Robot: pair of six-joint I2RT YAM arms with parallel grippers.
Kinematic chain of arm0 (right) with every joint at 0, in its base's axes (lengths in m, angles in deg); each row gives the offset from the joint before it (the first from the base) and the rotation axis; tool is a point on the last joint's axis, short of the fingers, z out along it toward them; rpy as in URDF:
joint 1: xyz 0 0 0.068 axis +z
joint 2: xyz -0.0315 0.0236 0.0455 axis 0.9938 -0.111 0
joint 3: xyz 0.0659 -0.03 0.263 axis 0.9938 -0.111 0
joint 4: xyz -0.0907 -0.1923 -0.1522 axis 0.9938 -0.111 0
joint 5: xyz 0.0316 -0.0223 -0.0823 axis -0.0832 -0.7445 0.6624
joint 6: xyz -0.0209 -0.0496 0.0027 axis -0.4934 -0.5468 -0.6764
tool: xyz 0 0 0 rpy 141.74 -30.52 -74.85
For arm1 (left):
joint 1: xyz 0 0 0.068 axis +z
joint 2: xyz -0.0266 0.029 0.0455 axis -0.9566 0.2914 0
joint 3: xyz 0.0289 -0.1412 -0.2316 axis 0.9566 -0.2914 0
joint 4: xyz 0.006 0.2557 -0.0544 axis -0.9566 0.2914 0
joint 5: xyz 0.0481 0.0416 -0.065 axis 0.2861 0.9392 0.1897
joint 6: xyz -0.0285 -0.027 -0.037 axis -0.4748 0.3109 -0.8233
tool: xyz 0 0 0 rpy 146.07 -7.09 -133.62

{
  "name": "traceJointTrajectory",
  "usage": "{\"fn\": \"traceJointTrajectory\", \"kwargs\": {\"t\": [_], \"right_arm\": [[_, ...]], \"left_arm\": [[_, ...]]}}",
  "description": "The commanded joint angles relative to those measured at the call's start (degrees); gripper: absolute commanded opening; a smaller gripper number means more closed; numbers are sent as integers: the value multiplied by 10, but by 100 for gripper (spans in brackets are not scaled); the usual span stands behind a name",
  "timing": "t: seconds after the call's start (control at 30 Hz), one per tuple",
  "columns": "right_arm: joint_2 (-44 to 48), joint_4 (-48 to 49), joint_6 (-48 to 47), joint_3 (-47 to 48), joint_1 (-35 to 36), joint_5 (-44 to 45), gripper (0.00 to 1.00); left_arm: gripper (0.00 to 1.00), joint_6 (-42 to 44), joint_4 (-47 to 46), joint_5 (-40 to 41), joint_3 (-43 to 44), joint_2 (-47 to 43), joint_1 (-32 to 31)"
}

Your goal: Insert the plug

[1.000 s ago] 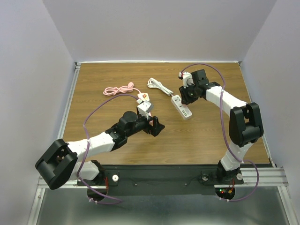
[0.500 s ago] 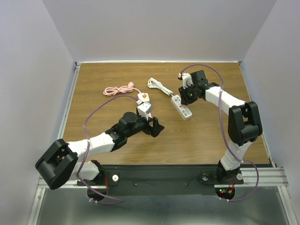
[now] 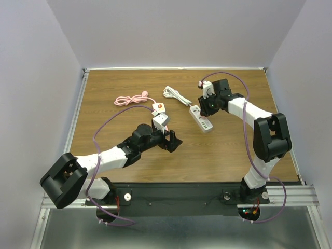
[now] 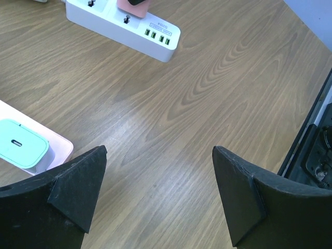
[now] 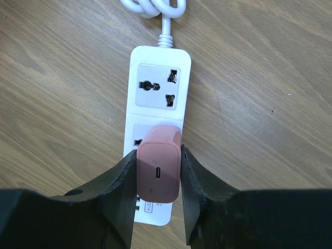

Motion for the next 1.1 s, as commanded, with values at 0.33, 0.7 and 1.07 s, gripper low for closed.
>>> {"fn": "traceJointTrajectory", "kwargs": {"t": [0.33,0.7,1.07], "right_arm": [[-15,8,63,-58,32,21,0],[-52,12,123,2,106,21,0],[-46,12,81,-54,106,66,0]], "left_arm": [[94,9,-23,-1,23,8,13],[94,7,-23,-4,20,5,25],[93,10,-25,-7,7,-5,30]]}}
